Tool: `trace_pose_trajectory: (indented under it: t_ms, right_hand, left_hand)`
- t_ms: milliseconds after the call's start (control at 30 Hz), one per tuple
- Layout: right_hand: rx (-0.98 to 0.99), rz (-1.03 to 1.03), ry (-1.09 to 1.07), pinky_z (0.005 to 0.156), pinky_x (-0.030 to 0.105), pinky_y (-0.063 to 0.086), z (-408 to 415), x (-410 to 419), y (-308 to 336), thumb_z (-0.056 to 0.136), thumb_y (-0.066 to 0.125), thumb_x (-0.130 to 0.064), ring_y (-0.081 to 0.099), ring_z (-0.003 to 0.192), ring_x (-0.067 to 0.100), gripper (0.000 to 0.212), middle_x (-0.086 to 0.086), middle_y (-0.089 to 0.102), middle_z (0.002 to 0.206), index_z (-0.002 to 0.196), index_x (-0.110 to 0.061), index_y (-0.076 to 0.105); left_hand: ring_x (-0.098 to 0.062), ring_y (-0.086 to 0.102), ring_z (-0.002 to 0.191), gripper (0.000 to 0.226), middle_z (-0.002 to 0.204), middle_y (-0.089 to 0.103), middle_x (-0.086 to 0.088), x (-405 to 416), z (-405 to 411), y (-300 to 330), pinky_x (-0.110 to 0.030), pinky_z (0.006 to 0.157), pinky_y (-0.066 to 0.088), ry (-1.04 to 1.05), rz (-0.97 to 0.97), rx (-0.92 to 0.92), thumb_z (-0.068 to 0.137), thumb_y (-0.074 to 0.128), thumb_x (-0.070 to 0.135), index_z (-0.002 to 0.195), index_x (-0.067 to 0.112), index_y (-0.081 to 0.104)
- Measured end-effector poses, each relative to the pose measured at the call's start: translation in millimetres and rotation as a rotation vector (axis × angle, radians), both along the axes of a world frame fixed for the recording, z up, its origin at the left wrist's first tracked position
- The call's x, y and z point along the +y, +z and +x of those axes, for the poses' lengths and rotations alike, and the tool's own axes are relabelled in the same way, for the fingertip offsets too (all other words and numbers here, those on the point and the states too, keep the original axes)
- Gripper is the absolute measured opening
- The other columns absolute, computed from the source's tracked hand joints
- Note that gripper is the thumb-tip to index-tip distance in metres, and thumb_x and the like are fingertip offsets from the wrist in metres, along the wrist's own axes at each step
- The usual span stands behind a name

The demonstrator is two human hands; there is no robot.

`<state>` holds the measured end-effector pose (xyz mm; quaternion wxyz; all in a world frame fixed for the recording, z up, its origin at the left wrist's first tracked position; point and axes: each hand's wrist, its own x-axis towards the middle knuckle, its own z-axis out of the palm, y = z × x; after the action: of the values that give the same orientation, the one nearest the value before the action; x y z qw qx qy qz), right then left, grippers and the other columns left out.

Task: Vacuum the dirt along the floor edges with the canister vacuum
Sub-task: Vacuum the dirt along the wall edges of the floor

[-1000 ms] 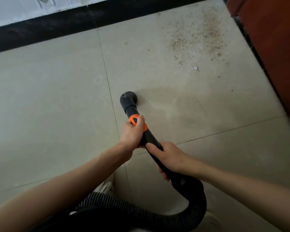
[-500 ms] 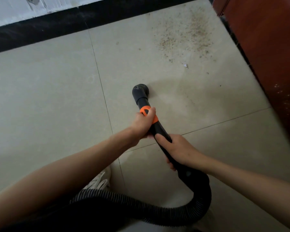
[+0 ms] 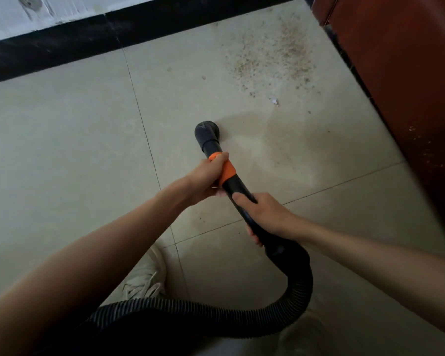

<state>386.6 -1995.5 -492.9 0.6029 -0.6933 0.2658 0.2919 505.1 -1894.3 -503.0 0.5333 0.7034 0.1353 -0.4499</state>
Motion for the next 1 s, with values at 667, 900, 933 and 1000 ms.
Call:
trace_pose_trajectory:
  t_ms: [667,900,933,1000]
  right_hand:
    - [0.011,-0.111,-0.366,0.037,0.023,0.042,-80,-21,6,0.098,0.046,-0.047,0.054,0.036,0.017,0.044,-0.001,0.055,0.043,0.075,-0.01,0.049]
    - [0.054,-0.1,-0.389,0.036,0.022,0.042,-86,-27,13,0.097,0.046,-0.049,0.053,0.034,0.017,0.045,0.0,0.055,0.042,0.075,-0.009,0.048]
    - [0.065,-0.084,-0.382,0.036,0.023,0.042,-84,-26,15,0.096,0.047,-0.05,0.053,0.034,0.018,0.045,0.0,0.054,0.041,0.076,-0.009,0.047]
    - [0.088,-0.048,-0.352,0.036,0.023,0.042,-76,-23,16,0.095,0.049,-0.052,0.051,0.033,0.018,0.046,0.001,0.053,0.041,0.077,-0.009,0.048]
  left_hand:
    - [-0.013,0.05,0.045,0.039,0.068,0.048,-0.005,-79,-55,-7,-0.016,0.038,0.036,-0.394,-0.06,-0.04,0.099,0.035,0.046,0.101,0.007,0.044]
    - [-0.014,0.05,0.051,0.036,0.073,0.047,-0.006,-85,-66,3,-0.014,0.035,0.037,-0.345,-0.087,-0.023,0.1,0.037,0.042,0.103,0.007,0.044]
    - [-0.015,0.05,0.053,0.036,0.073,0.047,-0.006,-82,-67,3,-0.015,0.035,0.037,-0.318,-0.078,-0.036,0.1,0.038,0.041,0.105,0.006,0.044]
    - [-0.016,0.052,0.057,0.034,0.075,0.048,-0.006,-71,-64,3,-0.018,0.037,0.039,-0.235,-0.052,-0.057,0.099,0.039,0.04,0.105,0.006,0.045]
